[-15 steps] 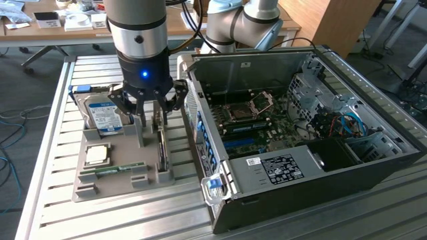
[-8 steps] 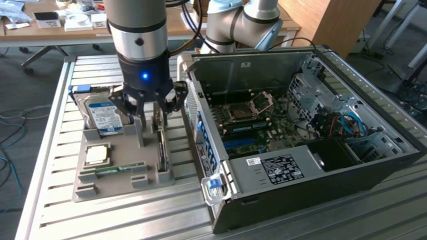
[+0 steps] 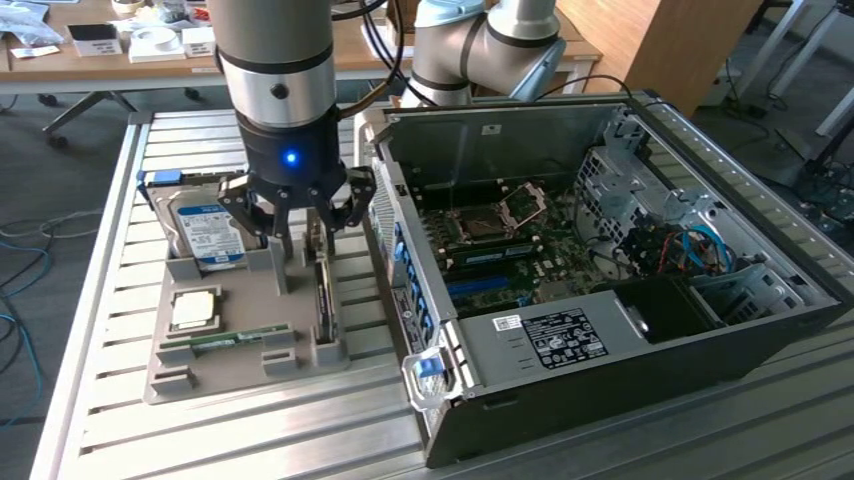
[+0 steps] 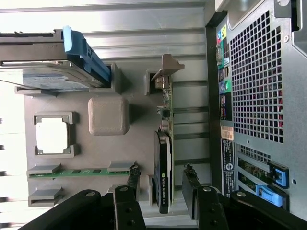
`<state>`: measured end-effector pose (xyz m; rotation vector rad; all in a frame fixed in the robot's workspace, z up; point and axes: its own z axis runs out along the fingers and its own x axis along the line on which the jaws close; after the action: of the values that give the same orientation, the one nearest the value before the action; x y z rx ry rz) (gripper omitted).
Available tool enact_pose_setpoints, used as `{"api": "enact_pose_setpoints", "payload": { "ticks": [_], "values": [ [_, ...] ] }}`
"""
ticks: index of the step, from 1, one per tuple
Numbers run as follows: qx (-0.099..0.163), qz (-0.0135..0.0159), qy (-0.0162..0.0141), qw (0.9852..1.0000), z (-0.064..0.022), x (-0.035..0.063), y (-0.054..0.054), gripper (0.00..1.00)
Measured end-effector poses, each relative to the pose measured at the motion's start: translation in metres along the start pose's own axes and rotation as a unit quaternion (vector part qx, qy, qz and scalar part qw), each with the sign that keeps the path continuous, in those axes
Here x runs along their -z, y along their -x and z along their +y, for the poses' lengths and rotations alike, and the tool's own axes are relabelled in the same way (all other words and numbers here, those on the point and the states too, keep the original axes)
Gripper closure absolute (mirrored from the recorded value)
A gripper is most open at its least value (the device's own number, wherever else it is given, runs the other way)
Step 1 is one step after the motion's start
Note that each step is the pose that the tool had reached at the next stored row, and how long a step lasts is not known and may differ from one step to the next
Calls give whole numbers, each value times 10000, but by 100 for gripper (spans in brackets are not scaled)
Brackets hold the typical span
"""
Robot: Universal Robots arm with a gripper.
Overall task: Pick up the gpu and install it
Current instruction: 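Pick up the gpu and move the gpu toward the slot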
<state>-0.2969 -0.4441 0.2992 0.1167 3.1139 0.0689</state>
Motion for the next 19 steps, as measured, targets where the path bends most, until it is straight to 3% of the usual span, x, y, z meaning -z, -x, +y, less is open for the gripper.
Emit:
{"api": "enact_pose_setpoints", "payload": {
  "ticks": [19],
  "values": [
    [0,-1,2,10000,-1,-32,-1,51]
  ]
}}
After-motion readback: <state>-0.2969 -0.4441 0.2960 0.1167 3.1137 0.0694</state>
